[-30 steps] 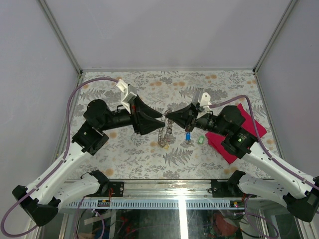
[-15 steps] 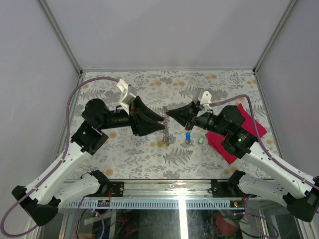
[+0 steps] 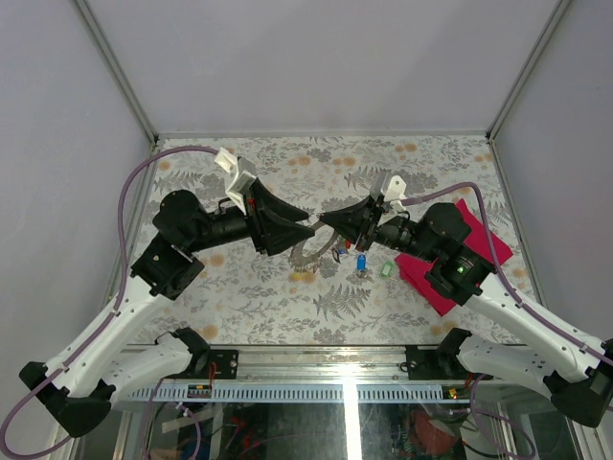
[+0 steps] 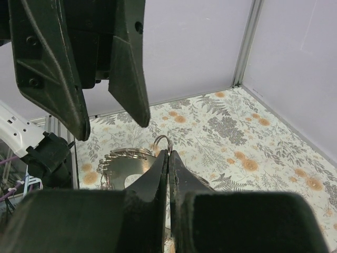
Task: Put the keys on the keyring
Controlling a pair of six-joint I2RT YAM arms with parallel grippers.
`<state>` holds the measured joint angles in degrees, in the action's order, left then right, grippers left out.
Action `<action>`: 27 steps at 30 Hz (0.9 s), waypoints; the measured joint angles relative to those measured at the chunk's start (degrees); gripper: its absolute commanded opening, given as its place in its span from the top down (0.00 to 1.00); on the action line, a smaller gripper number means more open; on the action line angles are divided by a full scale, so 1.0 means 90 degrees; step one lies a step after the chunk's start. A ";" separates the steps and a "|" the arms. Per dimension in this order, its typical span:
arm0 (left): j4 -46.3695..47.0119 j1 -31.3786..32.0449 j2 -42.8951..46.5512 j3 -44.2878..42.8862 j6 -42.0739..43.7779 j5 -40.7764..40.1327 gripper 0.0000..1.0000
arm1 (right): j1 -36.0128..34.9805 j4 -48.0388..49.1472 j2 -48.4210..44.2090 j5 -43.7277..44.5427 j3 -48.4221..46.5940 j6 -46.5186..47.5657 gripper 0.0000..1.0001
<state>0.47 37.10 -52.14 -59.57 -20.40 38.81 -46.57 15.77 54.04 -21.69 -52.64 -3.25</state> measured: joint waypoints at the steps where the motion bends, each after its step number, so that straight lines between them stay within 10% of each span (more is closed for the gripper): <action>1: -0.0046 0.0000 0.0017 -0.0005 0.0015 -0.0114 0.51 | 0.0000 0.0002 0.0000 -0.0007 0.0000 0.0000 1.00; 27: -0.0148 0.0000 -0.0243 -0.0010 0.0143 0.0087 0.57 | 0.0000 0.0097 -0.0005 -0.0223 0.0002 -0.0148 1.00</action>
<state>-0.86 37.10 -54.33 -59.66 -19.11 39.59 -46.57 16.64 54.00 -23.70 -52.62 -4.58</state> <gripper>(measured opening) 0.451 0.011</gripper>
